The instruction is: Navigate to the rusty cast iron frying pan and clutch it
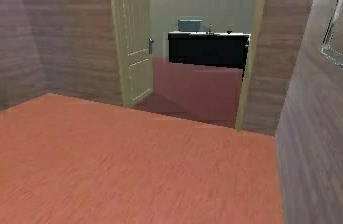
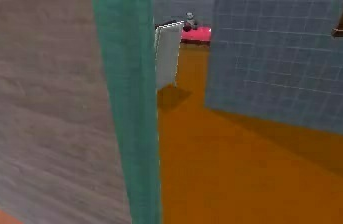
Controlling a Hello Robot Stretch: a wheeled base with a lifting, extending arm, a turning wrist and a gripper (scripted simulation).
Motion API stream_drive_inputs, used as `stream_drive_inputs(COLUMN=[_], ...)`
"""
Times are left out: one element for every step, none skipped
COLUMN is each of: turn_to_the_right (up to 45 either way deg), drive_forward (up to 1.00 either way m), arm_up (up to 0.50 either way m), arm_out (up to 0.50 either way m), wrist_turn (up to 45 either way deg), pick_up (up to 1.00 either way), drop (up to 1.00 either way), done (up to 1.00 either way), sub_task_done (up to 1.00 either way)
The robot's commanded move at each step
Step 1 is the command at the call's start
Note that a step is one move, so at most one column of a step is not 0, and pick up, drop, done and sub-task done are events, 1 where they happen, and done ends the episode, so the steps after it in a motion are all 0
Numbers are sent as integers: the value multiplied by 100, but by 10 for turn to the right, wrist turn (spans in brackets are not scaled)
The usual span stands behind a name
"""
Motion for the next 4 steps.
stream_drive_inputs(turn_to_the_right=[0,30,0,0], drive_forward=[100,0,100,100], arm_up=[0,0,0,0], arm_out=[0,0,0,0], wrist_turn=[0,0,0,0], pick_up=[0,0,0,0], drop=[0,0,0,0], done=[0,0,0,0], sub_task_done=[0,0,0,0])
